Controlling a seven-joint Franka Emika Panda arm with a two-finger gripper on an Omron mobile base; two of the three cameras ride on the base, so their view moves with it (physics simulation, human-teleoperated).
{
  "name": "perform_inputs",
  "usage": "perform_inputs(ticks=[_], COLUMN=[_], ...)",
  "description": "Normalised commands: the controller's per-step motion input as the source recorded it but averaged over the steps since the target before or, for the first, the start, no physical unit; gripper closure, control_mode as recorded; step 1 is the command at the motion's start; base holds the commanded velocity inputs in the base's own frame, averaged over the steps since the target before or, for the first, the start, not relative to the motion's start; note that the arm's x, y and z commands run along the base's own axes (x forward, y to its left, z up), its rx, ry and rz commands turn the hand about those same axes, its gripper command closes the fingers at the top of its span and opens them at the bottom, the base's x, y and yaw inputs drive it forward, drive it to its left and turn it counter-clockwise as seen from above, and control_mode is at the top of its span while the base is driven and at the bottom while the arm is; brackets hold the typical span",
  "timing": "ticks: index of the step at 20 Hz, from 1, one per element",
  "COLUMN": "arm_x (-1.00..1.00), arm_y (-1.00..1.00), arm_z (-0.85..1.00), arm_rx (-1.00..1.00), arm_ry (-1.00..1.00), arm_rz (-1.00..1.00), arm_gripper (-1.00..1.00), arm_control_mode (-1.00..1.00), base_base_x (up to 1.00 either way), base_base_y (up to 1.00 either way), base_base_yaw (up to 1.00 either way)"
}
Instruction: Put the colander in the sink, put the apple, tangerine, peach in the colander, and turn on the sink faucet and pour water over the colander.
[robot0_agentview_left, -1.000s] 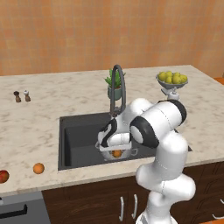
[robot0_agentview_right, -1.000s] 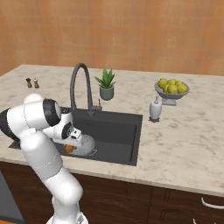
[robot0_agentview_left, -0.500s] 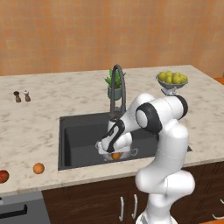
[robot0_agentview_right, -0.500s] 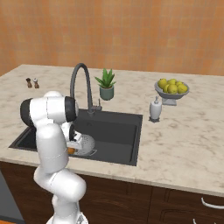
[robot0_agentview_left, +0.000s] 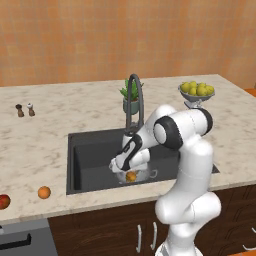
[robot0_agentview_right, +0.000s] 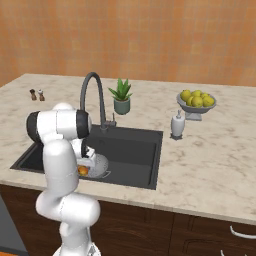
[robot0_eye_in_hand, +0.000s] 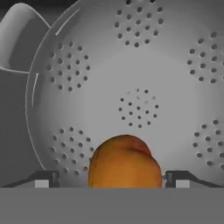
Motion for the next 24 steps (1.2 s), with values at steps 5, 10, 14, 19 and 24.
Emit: perform_inputs(ticks=[5, 10, 14, 19, 24], arm_x=[-0.43, -0.82, -0.35, -0.35, -0.36], arm_y=[0.02, 0.05, 0.09, 0.26, 0.46], arm_z=[0.37, 0.74, 1.00, 0.83, 0.62], arm_rx=[-0.01, 0.00, 0.00, 0.00, 0.00], arm_ry=[-0.14, -0.05, 0.00, 0.01, 0.00], arm_rz=[0.00, 0.00, 0.00, 0.00, 0.00], arm_gripper=[-1.00, -1.00, -1.00, -1.00, -1.00], arm_control_mode=[-1.00, -1.00, -1.00, -1.00, -1.00], base_base_x=[0.00, 0.00, 0.00, 0.00, 0.00], base_base_y=[0.00, 0.00, 0.00, 0.00, 0.00], base_base_yaw=[0.00, 0.00, 0.00, 0.00, 0.00])
